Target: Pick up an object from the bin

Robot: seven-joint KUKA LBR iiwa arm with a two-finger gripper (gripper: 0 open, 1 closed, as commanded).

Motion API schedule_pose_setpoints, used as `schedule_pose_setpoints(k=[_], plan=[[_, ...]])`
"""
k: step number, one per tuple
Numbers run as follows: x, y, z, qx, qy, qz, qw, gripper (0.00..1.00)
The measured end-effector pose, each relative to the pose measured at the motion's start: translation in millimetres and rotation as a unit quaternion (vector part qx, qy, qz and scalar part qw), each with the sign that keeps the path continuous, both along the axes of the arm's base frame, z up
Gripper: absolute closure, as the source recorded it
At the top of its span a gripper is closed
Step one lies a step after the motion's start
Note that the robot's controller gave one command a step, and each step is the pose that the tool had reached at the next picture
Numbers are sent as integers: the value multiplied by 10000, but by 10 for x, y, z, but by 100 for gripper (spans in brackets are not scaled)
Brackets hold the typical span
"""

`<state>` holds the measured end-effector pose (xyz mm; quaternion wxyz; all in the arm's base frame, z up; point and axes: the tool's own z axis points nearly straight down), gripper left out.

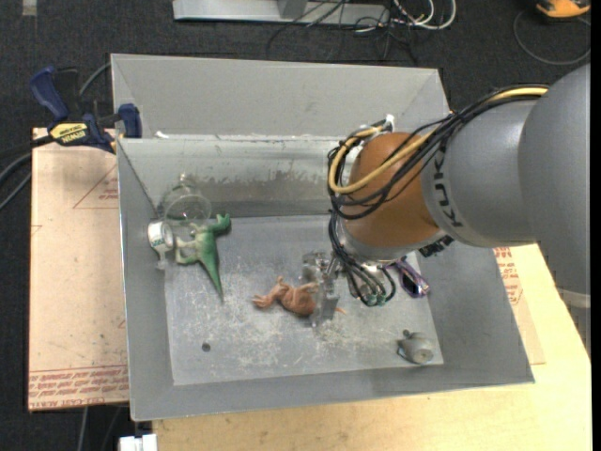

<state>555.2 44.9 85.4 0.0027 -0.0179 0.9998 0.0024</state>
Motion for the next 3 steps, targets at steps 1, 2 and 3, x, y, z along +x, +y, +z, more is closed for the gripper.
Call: schedule_pose_setpoints(k=[1, 2, 3], plan=[[69, -114, 1022, 4, -14, 101, 9999, 100], [69, -114, 1022, 4, -14, 101, 9999, 100], [-65, -186, 2074, 6, -31, 146, 9999, 100]])
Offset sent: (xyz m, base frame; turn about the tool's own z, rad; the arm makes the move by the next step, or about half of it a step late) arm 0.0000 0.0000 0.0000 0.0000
